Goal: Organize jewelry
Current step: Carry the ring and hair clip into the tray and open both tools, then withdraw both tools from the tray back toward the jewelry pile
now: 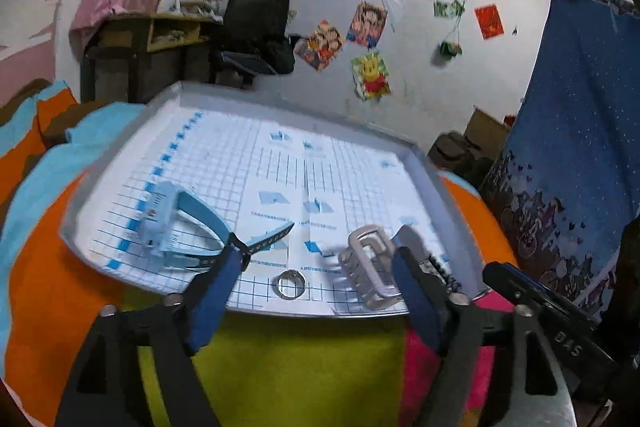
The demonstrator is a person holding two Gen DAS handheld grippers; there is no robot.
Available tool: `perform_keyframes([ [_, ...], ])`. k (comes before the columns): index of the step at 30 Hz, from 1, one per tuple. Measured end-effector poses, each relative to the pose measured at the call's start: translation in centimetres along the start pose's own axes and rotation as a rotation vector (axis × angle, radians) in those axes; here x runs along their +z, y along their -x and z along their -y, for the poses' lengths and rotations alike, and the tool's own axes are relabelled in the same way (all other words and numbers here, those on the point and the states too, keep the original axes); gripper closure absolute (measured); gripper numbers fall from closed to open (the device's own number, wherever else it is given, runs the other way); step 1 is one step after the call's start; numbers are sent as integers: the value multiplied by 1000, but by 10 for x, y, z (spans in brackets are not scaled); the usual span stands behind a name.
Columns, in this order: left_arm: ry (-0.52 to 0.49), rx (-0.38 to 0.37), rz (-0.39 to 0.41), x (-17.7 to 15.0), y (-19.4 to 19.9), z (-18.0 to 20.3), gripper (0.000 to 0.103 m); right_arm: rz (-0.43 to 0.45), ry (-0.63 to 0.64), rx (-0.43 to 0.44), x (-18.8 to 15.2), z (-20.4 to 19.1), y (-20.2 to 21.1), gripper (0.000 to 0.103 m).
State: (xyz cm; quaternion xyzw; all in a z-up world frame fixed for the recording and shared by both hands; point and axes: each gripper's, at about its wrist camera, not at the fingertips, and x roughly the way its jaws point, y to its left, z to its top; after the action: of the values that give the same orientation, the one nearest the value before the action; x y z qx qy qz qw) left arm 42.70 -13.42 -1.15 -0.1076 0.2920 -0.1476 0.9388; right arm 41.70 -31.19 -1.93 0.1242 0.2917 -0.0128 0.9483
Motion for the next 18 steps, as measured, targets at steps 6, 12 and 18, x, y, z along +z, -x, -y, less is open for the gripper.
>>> perform_keyframes([
  [6,-15,14,96,1,57,7,4,107,17,-2,1,-2,56,50],
  [12,-49,47,179,-8,126,15,0,214,85,1,-5,-17,126,19],
  [18,-76,93,258,-33,192,16,0,313,105,33,-23,-32,200,6],
])
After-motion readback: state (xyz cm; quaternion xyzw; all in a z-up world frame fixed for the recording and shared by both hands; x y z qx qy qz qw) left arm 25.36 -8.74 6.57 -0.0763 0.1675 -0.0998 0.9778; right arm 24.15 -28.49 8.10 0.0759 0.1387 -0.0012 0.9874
